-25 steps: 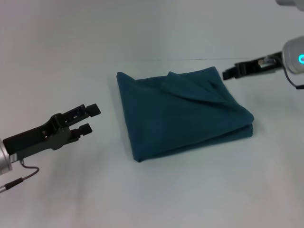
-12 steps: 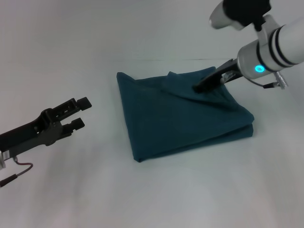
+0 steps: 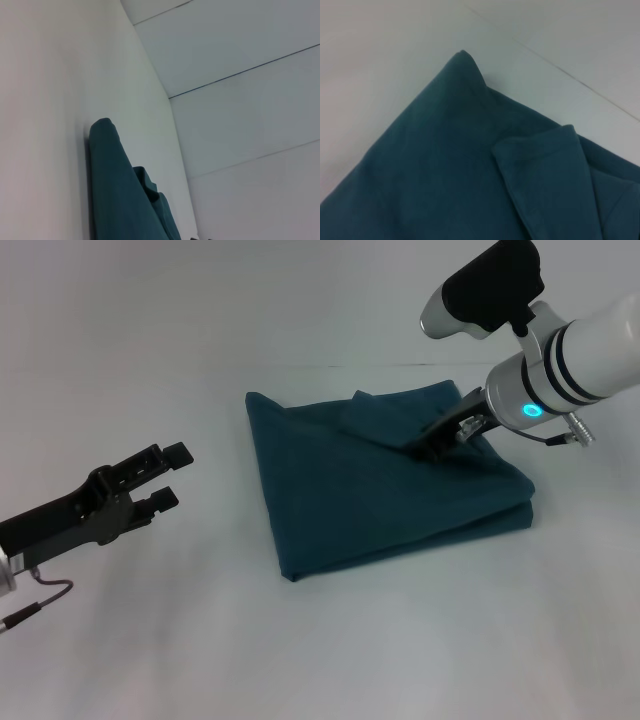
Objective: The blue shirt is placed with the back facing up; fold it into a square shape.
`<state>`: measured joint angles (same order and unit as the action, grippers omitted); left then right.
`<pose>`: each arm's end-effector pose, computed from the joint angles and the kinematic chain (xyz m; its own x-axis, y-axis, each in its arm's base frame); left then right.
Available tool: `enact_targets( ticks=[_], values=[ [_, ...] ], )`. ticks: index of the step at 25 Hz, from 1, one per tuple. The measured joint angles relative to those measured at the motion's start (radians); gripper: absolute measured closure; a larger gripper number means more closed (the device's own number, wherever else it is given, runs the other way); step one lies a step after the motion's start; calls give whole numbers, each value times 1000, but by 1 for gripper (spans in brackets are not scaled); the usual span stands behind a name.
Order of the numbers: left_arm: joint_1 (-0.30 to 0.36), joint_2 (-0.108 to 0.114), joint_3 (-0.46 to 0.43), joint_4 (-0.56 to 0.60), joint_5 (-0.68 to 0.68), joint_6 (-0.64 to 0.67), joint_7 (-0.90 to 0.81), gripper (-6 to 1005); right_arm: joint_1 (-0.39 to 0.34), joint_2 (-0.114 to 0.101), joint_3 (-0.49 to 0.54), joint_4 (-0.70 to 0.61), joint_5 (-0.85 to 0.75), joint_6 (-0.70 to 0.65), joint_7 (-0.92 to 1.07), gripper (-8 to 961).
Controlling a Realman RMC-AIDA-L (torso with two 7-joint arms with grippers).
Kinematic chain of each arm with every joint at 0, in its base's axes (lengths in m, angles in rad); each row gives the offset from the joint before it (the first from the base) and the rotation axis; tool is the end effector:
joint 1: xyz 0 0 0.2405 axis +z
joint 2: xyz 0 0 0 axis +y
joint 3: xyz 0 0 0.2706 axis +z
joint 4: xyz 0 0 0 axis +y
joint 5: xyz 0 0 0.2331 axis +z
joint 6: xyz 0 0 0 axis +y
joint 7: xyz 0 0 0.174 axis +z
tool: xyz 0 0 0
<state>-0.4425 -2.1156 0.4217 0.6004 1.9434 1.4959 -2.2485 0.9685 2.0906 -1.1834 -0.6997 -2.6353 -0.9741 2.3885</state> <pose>-0.3215 0.3549 -0.0122 -0.1782 0.7642 0.6199 0.8992 -0.1293 0.4179 0.1808 0.5003 -0.0777 0.8218 -0.5690 0.0289 -0.4595 -0.6919 -0.5569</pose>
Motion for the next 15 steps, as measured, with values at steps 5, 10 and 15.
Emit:
enact_targets(
  ticks=[5, 10, 15],
  values=[
    [-3, 0, 0, -5, 0, -11, 0, 50, 3, 0, -7, 33, -3, 44, 0, 596],
    [-5, -1, 0, -8, 0, -13, 0, 50, 9, 6, -57, 74, -4, 124, 11, 596],
    [-5, -1, 0, -8, 0, -14, -2, 50, 12, 9, -85, 92, 3, 164, 13, 596]
  ],
)
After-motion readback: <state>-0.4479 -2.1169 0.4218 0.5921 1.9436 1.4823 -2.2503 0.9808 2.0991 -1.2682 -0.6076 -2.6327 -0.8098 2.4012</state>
